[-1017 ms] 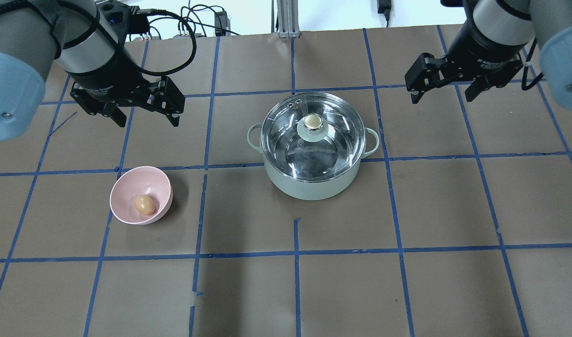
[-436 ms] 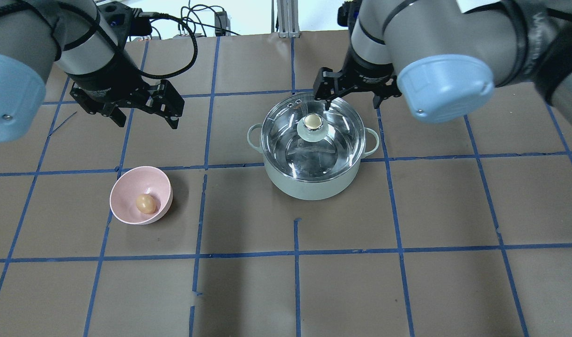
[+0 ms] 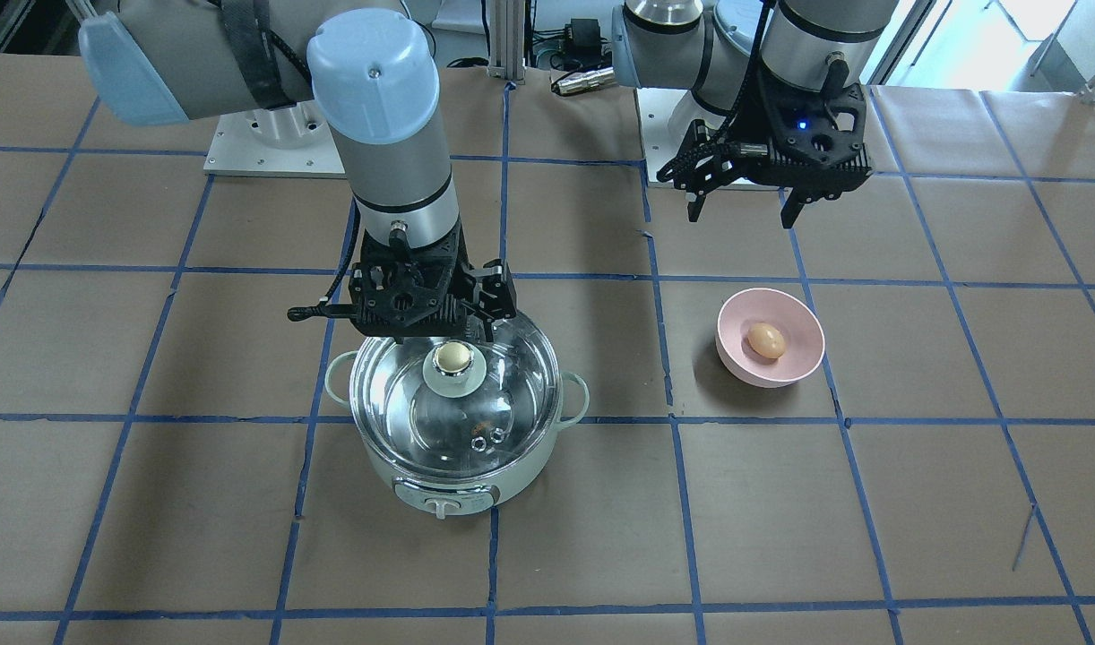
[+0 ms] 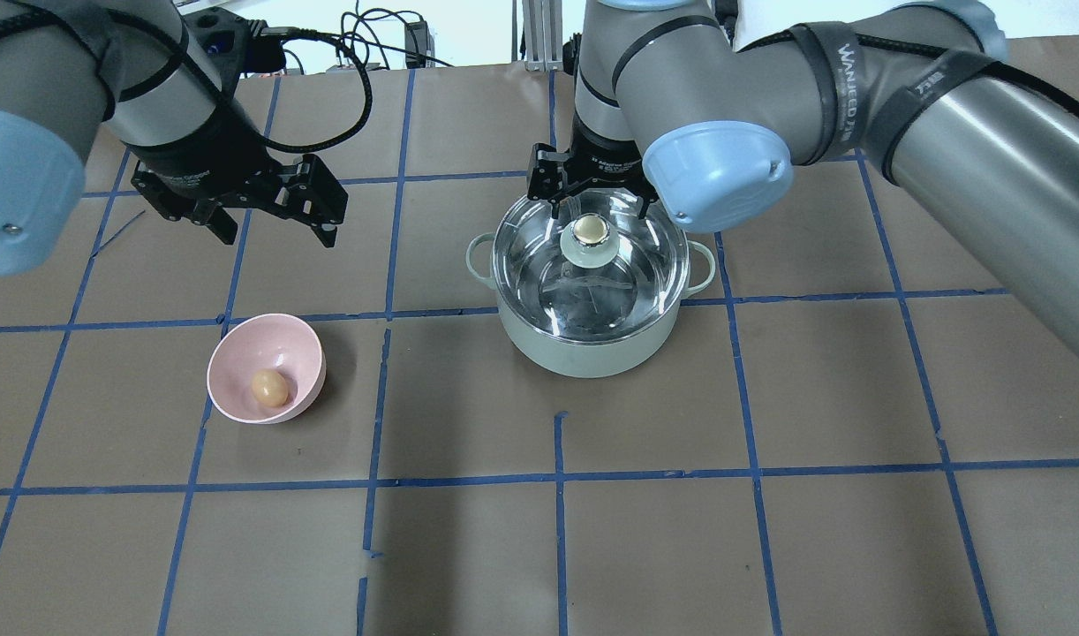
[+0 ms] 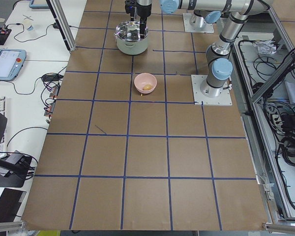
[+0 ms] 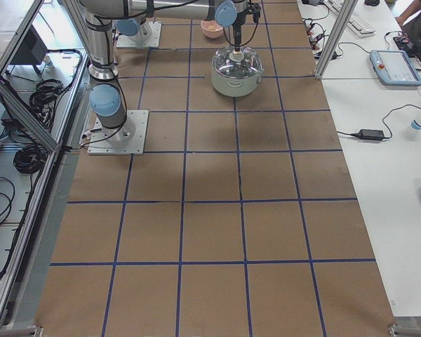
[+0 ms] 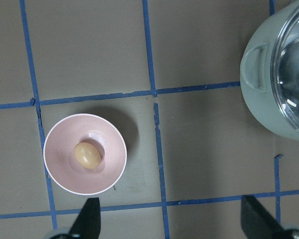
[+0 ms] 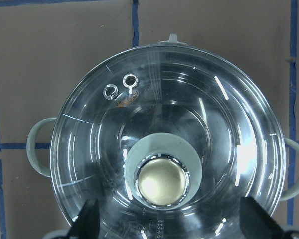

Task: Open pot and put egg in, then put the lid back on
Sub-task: 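Lower the right gripper onto the lid knob while the left nears the bowl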

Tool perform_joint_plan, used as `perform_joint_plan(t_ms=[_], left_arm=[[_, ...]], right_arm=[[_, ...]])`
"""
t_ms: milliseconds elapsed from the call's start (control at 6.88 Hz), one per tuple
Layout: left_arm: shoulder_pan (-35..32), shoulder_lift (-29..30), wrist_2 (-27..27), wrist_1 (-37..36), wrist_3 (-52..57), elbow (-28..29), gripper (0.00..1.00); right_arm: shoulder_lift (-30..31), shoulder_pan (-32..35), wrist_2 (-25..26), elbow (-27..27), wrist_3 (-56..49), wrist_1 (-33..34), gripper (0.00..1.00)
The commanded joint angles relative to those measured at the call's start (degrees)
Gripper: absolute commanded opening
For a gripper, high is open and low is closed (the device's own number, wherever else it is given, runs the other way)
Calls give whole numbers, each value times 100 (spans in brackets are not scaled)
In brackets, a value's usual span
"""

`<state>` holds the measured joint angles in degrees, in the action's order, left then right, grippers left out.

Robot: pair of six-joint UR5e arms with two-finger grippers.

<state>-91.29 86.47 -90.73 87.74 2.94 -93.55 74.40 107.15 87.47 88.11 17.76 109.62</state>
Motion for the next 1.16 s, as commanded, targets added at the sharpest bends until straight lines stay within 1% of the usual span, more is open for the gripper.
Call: perform_joint_plan(t_ms=[0,145,436,581,726,872,1017], left_arm=[[32,1,47,-20,23,38,100],[128,1,30,-20,-3,22,100],[619,185,-5,68,285,-118,100],[769,195,-6,-2,748,-528,100],[1145,212,3,-359,944,-976,100],[1392,221,3,-980,1180,-1459,100],[1438,352,-23,-1683,1200,-1916,100]], right_arm=[[-206,17,16,48,0,24,100],[-241,8,16,83,0,24,100],[-285,8,-2,84,17,24,99],[-364,8,7,40,52,42,99],[-374,8,-2,48,70,146,99],[-382,8,7,48,61,147,98],[-391,8,-2,48,53,147,94]])
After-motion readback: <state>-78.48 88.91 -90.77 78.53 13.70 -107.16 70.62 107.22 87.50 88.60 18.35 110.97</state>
